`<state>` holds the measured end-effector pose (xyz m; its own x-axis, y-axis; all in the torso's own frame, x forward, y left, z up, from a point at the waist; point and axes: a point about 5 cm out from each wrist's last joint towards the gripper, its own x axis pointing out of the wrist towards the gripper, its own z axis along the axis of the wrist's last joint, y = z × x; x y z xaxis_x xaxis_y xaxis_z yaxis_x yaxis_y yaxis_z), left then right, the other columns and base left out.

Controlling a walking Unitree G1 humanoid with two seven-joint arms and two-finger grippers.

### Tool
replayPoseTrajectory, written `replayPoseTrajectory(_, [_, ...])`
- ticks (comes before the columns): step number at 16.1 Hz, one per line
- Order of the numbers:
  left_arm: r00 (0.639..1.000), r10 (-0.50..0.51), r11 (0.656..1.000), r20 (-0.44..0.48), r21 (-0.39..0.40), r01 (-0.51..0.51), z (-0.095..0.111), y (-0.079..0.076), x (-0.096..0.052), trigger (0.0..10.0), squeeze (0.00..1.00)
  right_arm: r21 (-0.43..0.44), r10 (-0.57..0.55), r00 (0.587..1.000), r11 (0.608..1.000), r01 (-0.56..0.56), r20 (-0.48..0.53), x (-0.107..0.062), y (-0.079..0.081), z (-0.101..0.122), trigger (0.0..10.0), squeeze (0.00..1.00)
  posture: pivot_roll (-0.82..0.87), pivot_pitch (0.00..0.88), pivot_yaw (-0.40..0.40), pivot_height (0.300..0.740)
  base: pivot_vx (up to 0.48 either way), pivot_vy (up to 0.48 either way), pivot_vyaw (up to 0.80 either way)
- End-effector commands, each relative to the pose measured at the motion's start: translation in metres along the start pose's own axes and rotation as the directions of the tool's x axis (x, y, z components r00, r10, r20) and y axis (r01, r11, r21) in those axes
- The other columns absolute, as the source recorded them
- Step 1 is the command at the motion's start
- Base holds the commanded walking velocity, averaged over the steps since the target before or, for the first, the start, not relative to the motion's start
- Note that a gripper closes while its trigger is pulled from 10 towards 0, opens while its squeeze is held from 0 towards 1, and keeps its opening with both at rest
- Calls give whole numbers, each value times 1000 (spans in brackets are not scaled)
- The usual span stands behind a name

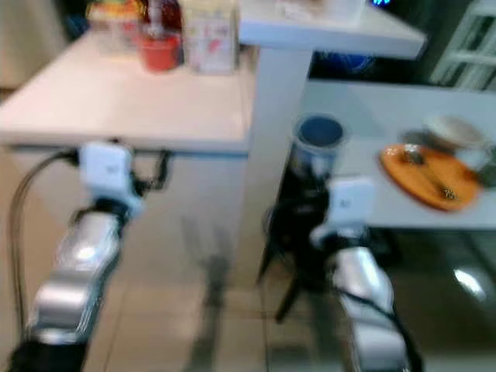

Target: Setting the table

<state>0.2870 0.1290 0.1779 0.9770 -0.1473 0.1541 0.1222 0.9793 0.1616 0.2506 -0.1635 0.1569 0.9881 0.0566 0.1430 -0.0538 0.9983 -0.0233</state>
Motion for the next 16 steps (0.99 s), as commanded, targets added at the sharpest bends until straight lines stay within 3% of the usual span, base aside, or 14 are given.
replayPoseTrajectory(1, [1000,23,1000,19,18,-23,4,7,2,10000,192,19,-12,999,1000,11,30,4,2,7,10000,0,-29,0,-27,740,0,-409,0])
replayPoseTrajectory(16, [999,-7,1000,46,14,6,9,-1,11,10000,184,21,-110,993,994,109,50,13,-8,12,10000,0,-60,0,3,740,0,-409,0])
